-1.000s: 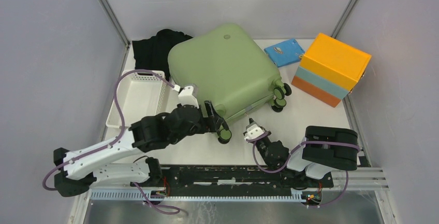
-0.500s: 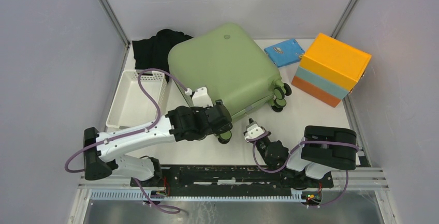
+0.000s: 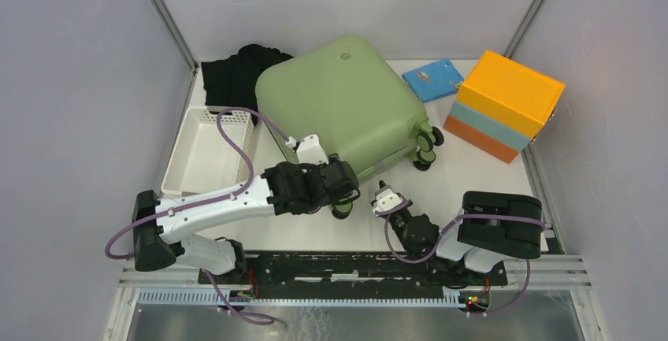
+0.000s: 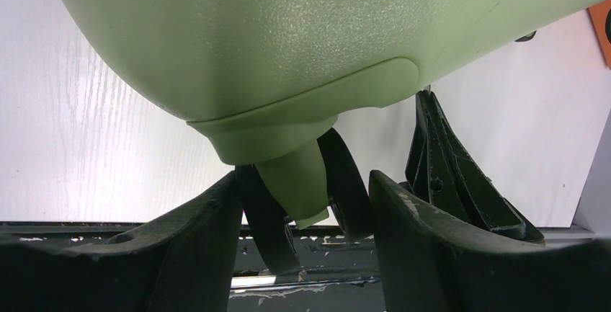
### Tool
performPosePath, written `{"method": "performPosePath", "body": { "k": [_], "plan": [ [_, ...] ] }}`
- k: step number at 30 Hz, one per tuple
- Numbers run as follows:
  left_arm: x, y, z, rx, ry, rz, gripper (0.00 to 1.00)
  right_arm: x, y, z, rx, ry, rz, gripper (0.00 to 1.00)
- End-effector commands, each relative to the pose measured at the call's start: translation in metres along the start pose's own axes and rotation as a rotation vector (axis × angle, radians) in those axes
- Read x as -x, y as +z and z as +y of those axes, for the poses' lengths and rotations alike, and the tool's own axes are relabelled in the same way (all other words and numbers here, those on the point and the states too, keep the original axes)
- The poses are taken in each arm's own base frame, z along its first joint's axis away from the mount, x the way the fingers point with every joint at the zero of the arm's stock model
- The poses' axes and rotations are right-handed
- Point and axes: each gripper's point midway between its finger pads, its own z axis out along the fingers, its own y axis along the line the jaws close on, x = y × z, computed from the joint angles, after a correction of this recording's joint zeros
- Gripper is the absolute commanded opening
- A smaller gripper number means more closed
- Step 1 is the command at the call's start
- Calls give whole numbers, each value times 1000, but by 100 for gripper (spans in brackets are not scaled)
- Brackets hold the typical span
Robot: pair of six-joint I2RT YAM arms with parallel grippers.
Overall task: Open, take out, and arrange the luggage
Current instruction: Unzip the luggage at the center of the board.
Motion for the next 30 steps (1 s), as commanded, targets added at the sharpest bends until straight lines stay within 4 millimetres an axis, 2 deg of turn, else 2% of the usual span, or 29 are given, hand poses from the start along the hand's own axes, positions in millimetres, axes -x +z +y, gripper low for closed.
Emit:
{"method": "performPosePath", "body": {
  "k": [1,5,11,17,30],
  "plan": [
    [10,3,-13,-22,-44,-58,55,39,-7,-45,-185,249,-157,0],
    [20,-1,-9,-24,-23,-103,38,35,-8,-53,-226,238,-136,0],
    [41,-11,4,-41,-7,-181,26,26,-14,-70,-282,234,-106,0],
    [52,-19,17,-59,8,-225,22,22,-17,-74,-287,217,-98,0],
    [57,-25,31,-83,65,-239,18,4,-26,-91,-362,201,-34,0]
  ]
}}
